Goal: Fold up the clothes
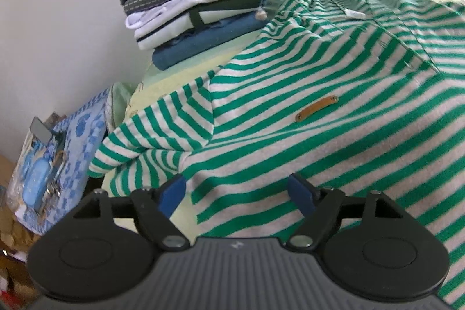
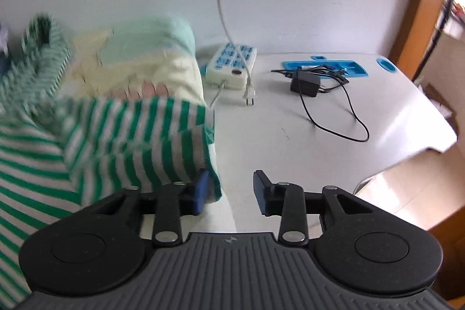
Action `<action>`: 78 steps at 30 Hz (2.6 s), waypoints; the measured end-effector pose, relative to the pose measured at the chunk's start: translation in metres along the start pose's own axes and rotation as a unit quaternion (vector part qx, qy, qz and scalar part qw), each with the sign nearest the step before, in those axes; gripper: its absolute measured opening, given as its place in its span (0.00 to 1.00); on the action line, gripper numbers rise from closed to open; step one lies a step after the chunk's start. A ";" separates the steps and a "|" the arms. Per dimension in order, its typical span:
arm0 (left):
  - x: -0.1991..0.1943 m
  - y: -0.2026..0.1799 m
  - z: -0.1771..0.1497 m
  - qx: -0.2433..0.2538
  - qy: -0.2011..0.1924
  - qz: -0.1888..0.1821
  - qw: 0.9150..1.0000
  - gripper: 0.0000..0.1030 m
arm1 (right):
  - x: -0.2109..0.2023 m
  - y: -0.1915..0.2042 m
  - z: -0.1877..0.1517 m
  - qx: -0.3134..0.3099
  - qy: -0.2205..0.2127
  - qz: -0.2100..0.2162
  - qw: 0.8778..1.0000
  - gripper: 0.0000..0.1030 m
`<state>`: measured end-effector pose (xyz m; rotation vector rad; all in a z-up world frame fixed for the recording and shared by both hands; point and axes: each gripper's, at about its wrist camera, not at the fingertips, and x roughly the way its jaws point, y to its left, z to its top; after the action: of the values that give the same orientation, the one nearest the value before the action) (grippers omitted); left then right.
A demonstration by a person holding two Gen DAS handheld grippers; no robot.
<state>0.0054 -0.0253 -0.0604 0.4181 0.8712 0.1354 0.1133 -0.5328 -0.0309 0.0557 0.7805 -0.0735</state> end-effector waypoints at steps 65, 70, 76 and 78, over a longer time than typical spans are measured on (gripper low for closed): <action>-0.166 0.047 -0.193 0.172 0.090 -0.281 0.940 0.09 | -0.203 0.185 -0.241 -0.389 0.191 0.301 0.849 0.00; -0.174 0.046 -0.198 0.200 0.075 -0.263 0.941 0.08 | -0.211 0.175 -0.220 -0.354 0.139 0.301 0.875 0.11; -0.185 0.050 -0.199 0.217 0.055 -0.271 0.936 0.25 | -0.213 0.191 -0.242 -0.428 0.104 0.267 0.857 0.37; -0.186 0.046 -0.198 0.221 0.051 -0.269 0.936 0.30 | -0.208 0.194 -0.248 -0.447 0.096 0.247 0.854 0.35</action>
<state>-0.2630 0.0240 -0.0215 0.5778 1.0925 -0.5606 -0.1911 -0.3114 -0.0560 -0.6331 0.9162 0.8016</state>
